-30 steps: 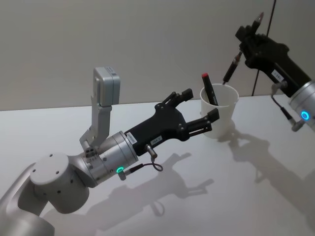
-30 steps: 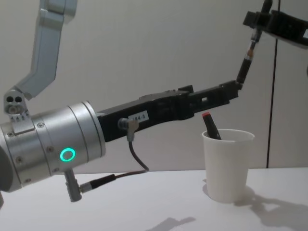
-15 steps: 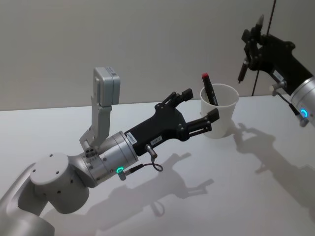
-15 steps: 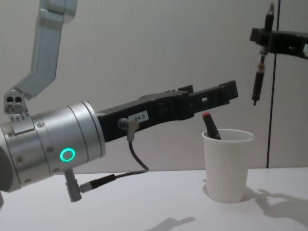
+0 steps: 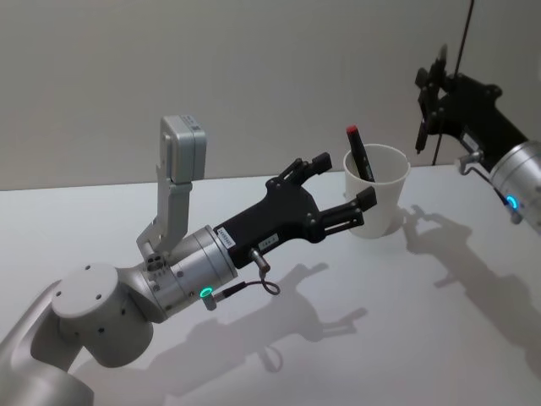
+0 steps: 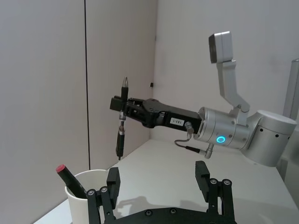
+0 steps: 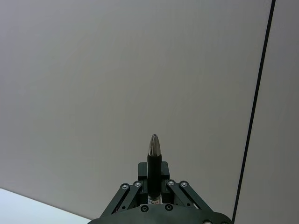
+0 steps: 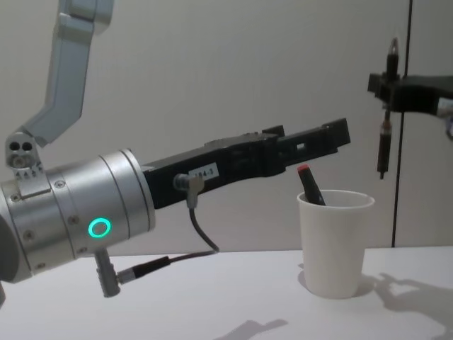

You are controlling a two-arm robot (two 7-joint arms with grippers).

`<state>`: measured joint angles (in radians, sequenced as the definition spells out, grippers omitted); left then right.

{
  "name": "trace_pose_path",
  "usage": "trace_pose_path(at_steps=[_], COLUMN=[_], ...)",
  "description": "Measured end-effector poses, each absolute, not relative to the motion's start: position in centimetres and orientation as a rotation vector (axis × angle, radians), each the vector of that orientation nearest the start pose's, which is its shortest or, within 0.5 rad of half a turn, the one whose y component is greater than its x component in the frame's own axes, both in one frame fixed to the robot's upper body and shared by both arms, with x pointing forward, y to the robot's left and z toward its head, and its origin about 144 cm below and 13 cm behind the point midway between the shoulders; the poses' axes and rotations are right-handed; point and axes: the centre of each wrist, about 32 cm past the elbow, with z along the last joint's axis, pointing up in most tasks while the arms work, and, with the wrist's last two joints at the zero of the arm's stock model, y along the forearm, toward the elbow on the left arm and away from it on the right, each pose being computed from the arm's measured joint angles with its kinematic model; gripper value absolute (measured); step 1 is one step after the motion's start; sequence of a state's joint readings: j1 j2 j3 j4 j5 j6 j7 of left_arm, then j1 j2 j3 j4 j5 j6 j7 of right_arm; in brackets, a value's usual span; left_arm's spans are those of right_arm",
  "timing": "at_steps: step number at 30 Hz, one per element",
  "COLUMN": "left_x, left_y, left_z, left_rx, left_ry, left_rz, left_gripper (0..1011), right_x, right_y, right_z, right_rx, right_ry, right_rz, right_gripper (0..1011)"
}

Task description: Place the pen into the pen holder.

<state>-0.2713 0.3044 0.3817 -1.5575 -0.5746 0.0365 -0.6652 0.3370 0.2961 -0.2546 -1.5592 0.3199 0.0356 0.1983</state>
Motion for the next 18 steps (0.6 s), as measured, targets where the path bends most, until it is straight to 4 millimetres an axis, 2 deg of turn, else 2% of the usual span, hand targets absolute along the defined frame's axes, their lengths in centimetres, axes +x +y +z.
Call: trace_pose_path(at_steps=[18], left_x=[51.2], left_y=[20.1], left_z=[120.8], left_rx=[-0.214], left_ry=[0.041], left_rz=[0.525], left_gripper=[1003], right_x=[55.6], right_y=[-21.7], right_z=[122.3], right_rx=[0.102], right_ry=[-0.145], right_rz=[-1.076], right_gripper=[132])
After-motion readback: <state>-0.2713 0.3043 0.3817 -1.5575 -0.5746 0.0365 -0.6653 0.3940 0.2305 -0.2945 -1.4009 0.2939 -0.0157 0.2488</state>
